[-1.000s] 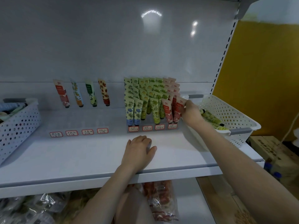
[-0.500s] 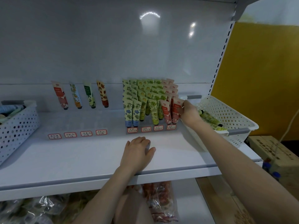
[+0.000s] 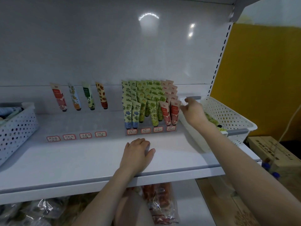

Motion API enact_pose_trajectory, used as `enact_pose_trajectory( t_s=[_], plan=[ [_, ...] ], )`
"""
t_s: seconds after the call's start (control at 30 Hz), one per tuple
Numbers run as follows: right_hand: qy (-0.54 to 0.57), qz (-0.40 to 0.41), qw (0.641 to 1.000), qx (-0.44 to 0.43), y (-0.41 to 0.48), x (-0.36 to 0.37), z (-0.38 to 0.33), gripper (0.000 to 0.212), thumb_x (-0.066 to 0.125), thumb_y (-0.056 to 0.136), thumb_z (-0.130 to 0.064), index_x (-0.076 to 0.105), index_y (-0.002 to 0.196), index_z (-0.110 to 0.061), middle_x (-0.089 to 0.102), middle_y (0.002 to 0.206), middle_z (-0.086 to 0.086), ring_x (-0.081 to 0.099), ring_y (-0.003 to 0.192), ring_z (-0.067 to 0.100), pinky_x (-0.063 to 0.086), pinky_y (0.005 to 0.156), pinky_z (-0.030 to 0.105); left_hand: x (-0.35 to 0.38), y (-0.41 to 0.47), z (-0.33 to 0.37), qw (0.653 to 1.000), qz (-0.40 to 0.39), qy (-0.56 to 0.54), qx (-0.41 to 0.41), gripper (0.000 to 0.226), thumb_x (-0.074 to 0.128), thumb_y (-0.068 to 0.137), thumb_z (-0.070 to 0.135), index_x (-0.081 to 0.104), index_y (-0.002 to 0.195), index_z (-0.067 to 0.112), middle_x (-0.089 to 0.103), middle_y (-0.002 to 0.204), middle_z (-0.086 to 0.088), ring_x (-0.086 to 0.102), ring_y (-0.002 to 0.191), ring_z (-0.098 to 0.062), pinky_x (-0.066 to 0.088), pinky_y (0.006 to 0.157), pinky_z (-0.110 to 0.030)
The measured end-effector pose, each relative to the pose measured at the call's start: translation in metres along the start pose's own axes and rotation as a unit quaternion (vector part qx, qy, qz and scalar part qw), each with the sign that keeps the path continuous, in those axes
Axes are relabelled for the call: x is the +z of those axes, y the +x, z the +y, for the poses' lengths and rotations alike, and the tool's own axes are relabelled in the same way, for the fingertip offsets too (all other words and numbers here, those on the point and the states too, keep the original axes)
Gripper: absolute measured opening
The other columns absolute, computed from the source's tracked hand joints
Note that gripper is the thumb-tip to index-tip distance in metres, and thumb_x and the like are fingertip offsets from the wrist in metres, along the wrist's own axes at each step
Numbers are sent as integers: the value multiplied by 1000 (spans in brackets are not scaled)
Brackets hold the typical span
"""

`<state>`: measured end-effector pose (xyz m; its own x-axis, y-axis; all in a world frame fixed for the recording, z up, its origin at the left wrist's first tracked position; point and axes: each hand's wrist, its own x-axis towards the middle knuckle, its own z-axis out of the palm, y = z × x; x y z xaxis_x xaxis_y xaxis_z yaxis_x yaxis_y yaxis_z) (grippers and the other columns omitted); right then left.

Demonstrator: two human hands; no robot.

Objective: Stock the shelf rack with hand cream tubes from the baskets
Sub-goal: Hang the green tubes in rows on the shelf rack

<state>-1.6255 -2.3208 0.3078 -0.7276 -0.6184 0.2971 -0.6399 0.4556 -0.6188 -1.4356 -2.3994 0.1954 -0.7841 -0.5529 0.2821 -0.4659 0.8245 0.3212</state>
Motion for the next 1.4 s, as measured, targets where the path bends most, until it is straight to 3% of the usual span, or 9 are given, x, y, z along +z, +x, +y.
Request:
enact_pose_trajectory(
  t_s=[0.13, 0.23, 0.33, 0.73, 0.93, 1.03, 1.4],
  plan=[
    [-20, 97, 991, -94, -6, -8, -16, 26, 46, 96, -17, 58, 113, 0, 65, 104, 20, 61, 92, 33, 50, 78, 37, -1, 1, 0, 1000, -14, -5, -10, 35, 40, 93, 42, 60, 105, 16, 58, 111, 4, 50, 105, -16, 38, 92, -33],
    [-39, 38, 990, -132, -7, 3, -27, 26, 52, 93, -25, 64, 97, -2, 67, 89, 15, 63, 79, 30, 53, 72, 40, -2, 1, 1, 1000, -24, -4, -14, 40, 36, 91, 45, 60, 104, 16, 58, 111, 4, 50, 104, -15, 38, 91, -32],
    [-60, 5, 989, -137, -4, 11, -29, 25, 54, 92, -25, 64, 91, -2, 66, 83, 14, 62, 77, 30, 54, 72, 41, -4, 0, 2, 999, -28, -6, -18, 41, 36, 92, 44, 60, 107, 14, 57, 114, 3, 49, 107, -16, 35, 93, -31],
    [-57, 0, 995, -77, 12, 0, -14, 22, 52, 92, -14, 64, 90, 4, 66, 87, 19, 55, 71, 25, 45, 65, 32, -3, 1, 2, 999, -26, -7, -18, 34, 41, 94, 40, 60, 107, 14, 57, 114, 3, 49, 107, -16, 35, 93, -32],
    [-55, -3, 995, -81, 11, 0, -16, 22, 53, 92, -17, 64, 96, 2, 66, 93, 17, 60, 82, 29, 50, 73, 36, -4, 0, 2, 999, -36, -10, -21, 53, 27, 82, 49, 60, 107, 15, 58, 113, 4, 49, 107, -15, 34, 92, -31],
    [-45, 2, 996, -81, 11, -1, -16, 22, 55, 92, -20, 63, 100, -1, 66, 95, 16, 61, 88, 30, 51, 77, 38, -3, 0, 1, 999, -35, -7, -23, 47, 31, 87, 47, 60, 105, 16, 58, 111, 4, 50, 106, -16, 37, 93, -32],
    [-67, 4, 993, -96, 11, 1, -14, 21, 53, 93, -19, 63, 99, -2, 66, 94, 17, 61, 82, 28, 50, 71, 34, -3, 0, 1, 1000, -22, -13, -16, 34, 42, 94, 40, 59, 111, 17, 57, 117, 4, 48, 110, -16, 36, 95, -32]
  ],
)
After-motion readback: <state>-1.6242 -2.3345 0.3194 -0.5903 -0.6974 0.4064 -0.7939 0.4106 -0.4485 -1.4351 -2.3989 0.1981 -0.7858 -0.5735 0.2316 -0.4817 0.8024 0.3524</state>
